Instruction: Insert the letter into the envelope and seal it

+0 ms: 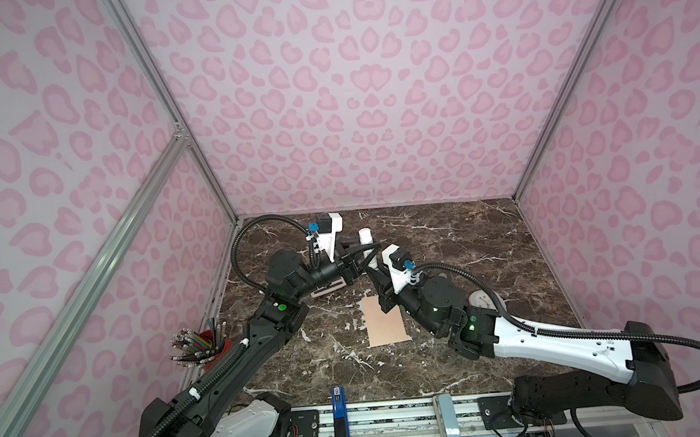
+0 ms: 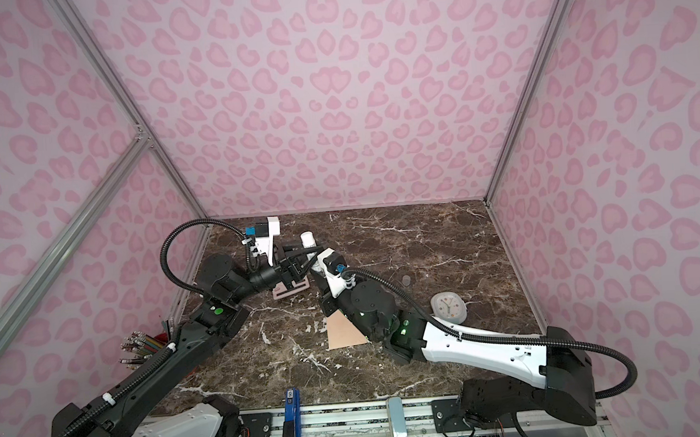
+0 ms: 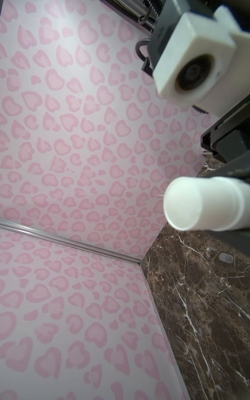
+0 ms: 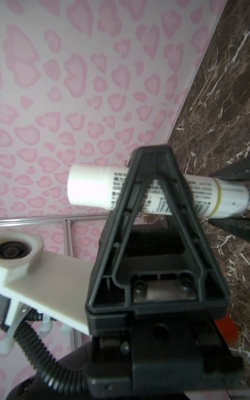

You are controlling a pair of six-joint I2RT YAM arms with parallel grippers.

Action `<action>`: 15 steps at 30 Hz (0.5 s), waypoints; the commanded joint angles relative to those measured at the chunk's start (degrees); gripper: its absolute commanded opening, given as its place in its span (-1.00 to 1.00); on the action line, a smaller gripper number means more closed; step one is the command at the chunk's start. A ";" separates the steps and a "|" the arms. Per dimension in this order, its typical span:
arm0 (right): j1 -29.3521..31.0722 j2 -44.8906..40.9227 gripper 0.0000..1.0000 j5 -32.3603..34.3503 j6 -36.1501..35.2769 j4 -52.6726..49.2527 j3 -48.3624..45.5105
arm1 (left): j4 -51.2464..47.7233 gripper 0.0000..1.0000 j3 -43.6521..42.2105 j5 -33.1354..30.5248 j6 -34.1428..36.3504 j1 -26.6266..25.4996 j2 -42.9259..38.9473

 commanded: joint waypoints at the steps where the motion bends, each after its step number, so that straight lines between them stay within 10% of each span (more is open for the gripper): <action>1: 3.43 1.04 -0.51 3.23 -6.33 10.80 1.18 | -4.48 -0.93 -0.43 -10.50 2.94 0.05 0.49; 15: 10.50 6.31 -0.38 14.27 -12.98 10.67 5.81 | -4.67 -0.93 -1.57 -14.23 3.90 -0.74 -0.63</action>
